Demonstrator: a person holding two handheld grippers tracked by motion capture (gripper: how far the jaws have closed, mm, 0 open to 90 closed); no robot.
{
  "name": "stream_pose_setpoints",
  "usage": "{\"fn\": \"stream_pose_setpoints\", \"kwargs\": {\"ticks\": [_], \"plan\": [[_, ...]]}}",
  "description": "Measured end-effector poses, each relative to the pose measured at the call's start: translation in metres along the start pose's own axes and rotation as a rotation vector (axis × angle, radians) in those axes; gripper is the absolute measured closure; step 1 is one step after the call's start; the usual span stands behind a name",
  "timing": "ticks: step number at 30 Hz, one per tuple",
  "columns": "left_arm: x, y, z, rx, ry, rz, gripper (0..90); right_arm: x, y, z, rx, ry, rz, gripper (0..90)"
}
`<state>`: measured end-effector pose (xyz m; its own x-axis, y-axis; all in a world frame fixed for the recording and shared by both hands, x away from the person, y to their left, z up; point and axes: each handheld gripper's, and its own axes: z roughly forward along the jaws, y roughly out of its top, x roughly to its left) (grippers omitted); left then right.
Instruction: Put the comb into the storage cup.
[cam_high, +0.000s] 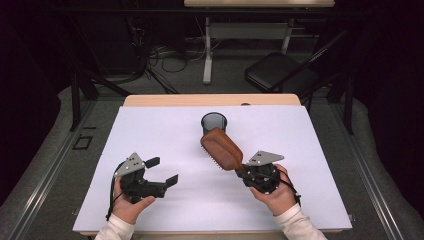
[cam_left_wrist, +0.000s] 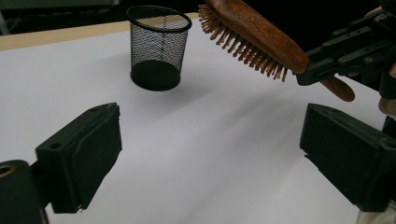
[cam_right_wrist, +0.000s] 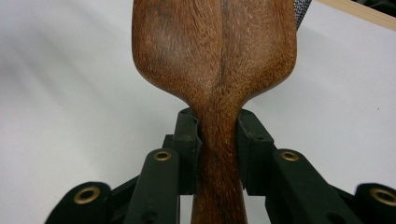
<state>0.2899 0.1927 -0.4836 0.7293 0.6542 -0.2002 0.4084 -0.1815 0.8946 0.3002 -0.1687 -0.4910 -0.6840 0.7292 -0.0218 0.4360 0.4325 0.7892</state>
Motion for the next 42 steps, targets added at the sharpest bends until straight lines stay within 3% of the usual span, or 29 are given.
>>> {"fn": "stream_pose_setpoints", "kwargs": {"ticks": [3,22,42], "plan": [[-0.002,0.008,0.005,-0.002,-0.010,0.008,15.2,0.002,0.001,0.000,-0.007,0.007,-0.010,72.3],[-0.007,0.046,0.026,-0.016,-0.105,-0.064,14.9,0.013,0.006,-0.009,-0.070,0.000,-0.056,72.3],[-0.006,0.069,0.049,0.068,-0.170,-0.119,14.6,0.019,0.009,-0.013,-0.108,-0.004,-0.079,72.3]]}}
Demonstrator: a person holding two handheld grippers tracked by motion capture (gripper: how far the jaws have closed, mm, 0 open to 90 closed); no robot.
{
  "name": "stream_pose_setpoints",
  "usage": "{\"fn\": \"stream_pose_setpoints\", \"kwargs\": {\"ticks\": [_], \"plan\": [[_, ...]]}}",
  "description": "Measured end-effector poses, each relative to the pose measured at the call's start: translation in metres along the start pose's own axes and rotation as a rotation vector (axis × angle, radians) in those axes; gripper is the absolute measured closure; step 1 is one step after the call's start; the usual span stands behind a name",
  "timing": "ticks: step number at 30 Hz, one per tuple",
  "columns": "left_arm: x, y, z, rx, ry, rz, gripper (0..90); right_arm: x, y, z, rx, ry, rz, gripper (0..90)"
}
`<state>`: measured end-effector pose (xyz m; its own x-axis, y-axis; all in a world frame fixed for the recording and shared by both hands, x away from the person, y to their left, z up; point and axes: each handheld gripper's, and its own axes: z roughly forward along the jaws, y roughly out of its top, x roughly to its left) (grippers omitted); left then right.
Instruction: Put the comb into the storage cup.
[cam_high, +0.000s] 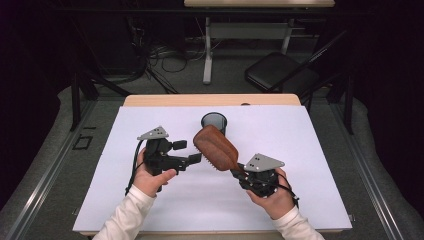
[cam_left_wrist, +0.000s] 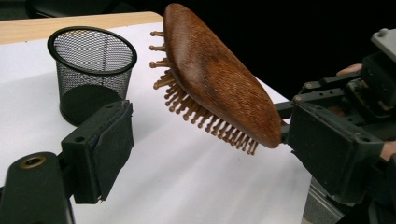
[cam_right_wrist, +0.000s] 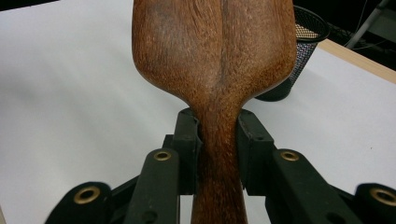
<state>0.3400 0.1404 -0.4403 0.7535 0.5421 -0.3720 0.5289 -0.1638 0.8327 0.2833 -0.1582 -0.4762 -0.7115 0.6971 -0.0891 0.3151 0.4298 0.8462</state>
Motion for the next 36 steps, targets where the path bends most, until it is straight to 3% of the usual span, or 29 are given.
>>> {"fn": "stream_pose_setpoints", "kwargs": {"ticks": [8,20,36], "plan": [[0.003,0.009,0.009,0.027,0.000,-0.012,14.6,0.003,0.002,-0.002,-0.013,0.001,-0.011,72.3],[0.005,0.016,0.017,0.035,-0.056,-0.036,14.6,0.005,0.002,-0.002,-0.023,0.005,-0.021,72.3],[0.008,0.020,0.029,0.081,-0.093,-0.074,14.5,0.009,0.004,-0.005,-0.044,0.012,-0.030,72.3]]}}
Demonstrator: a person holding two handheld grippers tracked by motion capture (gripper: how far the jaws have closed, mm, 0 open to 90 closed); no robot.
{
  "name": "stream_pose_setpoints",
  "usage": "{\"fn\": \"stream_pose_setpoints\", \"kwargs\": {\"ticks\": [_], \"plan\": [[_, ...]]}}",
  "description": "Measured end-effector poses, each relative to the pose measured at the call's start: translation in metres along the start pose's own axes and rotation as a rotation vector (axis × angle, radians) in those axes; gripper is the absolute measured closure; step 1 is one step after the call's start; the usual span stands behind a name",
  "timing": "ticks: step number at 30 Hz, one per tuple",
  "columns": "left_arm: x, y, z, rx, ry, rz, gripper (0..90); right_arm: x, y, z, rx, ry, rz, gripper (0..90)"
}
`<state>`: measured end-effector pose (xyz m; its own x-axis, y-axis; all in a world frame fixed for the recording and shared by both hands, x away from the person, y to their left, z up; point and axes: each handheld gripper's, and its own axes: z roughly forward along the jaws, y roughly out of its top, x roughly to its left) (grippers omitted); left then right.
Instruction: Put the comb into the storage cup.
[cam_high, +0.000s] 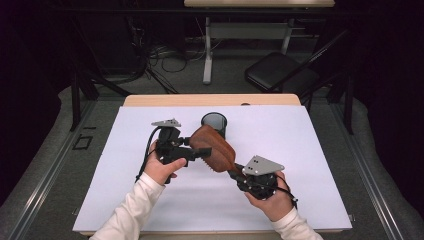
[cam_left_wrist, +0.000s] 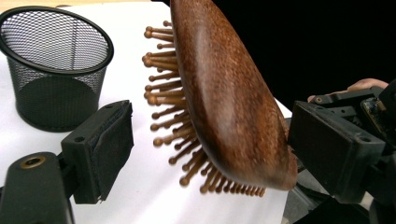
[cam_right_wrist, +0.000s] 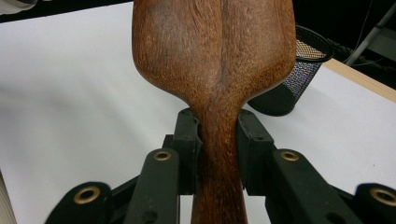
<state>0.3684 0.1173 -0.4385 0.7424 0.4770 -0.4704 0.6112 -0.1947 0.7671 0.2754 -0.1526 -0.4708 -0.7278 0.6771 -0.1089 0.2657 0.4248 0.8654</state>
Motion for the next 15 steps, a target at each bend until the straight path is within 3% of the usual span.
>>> {"fn": "stream_pose_setpoints", "kwargs": {"ticks": [15], "plan": [[-0.0047,0.0041,0.0050,-0.004,-0.058,0.001,15.4,0.0016,0.0006,0.0007,-0.008,-0.002,-0.012,72.3]]}}
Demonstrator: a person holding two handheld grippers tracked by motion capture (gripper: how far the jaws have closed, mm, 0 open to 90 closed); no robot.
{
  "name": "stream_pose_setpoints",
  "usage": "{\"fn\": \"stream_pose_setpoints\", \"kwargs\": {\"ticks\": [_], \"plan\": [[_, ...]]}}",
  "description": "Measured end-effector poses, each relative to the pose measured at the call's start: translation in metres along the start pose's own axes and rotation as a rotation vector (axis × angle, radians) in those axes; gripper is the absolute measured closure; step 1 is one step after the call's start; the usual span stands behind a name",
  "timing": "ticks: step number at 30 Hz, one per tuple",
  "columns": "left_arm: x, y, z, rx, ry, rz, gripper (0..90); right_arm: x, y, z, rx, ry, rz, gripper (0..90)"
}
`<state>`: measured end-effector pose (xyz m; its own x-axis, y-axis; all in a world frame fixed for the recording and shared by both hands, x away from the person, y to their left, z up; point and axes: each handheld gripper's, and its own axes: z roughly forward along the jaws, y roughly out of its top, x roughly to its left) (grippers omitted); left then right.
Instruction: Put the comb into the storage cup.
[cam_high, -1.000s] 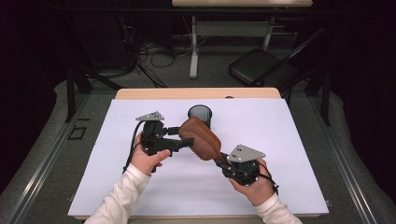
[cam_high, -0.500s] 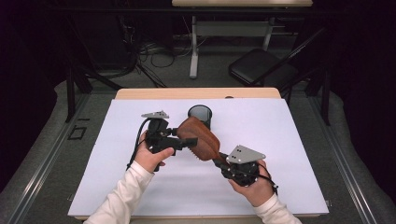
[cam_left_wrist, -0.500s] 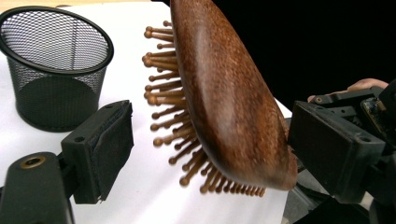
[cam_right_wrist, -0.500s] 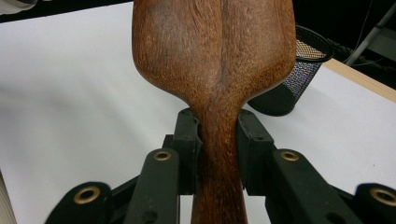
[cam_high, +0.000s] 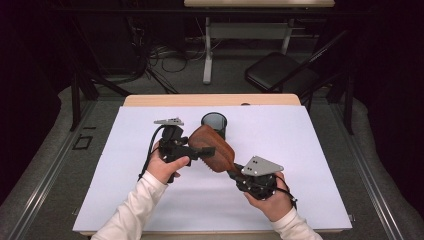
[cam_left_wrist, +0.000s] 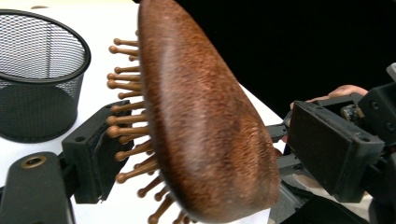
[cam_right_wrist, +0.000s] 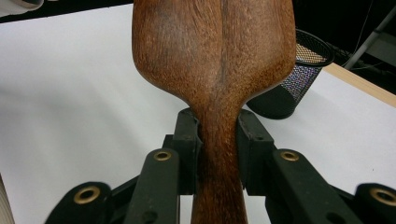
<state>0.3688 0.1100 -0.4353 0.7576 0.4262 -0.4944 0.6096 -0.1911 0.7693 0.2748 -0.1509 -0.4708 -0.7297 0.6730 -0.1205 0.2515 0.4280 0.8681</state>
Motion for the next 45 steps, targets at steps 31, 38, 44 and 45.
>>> {"fn": "stream_pose_setpoints", "kwargs": {"ticks": [31,38,44,45], "plan": [[0.0024,0.0003,-0.0064,-0.009,0.015,-0.065,34.2,0.0009,-0.0023,0.0039,0.006,-0.014,-0.030,72.4],[0.0034,0.0011,-0.0080,-0.009,0.006,-0.095,36.4,0.0014,-0.0032,0.0047,0.003,-0.017,-0.032,72.5],[0.0044,0.0006,-0.0091,-0.009,0.006,-0.124,37.6,0.0029,-0.0038,0.0062,0.003,-0.025,-0.045,72.5],[0.0049,0.0005,-0.0093,-0.011,0.003,-0.127,37.9,0.0030,-0.0042,0.0066,0.004,-0.025,-0.046,72.5]]}}
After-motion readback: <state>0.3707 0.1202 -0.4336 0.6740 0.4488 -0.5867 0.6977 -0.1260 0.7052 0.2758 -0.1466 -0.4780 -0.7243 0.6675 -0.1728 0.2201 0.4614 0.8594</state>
